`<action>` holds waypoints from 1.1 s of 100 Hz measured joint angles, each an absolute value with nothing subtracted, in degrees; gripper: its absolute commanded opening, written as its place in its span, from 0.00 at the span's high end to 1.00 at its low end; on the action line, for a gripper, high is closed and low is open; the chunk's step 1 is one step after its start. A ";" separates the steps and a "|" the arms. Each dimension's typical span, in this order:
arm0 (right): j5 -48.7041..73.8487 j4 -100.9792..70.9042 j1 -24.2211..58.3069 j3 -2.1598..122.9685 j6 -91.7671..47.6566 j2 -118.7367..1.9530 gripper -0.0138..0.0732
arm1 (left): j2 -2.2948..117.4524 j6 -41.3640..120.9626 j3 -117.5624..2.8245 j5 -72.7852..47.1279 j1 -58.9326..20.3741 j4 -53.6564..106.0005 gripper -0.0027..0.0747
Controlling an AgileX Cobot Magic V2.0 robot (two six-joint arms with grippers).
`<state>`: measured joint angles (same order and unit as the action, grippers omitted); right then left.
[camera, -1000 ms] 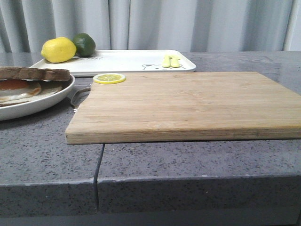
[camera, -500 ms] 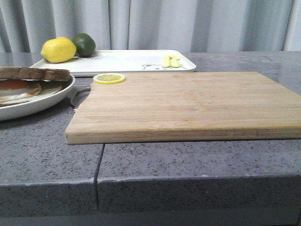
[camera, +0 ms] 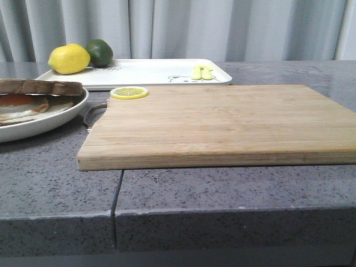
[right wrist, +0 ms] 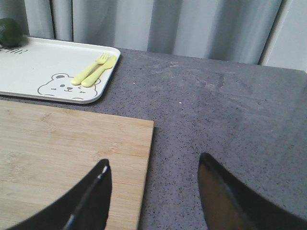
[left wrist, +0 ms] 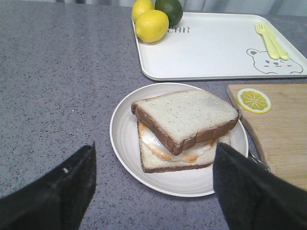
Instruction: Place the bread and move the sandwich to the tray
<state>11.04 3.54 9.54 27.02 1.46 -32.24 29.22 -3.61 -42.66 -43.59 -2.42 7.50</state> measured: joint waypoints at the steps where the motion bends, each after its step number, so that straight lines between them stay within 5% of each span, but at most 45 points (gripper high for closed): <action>1: 11.04 3.54 9.54 27.02 1.46 -32.24 0.36 | 29.22 -3.75 -42.66 -43.59 -2.42 7.50 0.36; 37: 11.04 3.54 9.54 27.02 1.46 -32.24 0.36 | 37.47 -17.43 -42.80 -42.84 -2.42 -0.60 0.44; 110: 11.04 3.54 9.54 27.02 1.46 -32.24 0.36 | 60.90 -18.81 -47.49 -39.31 -2.42 -1.93 0.44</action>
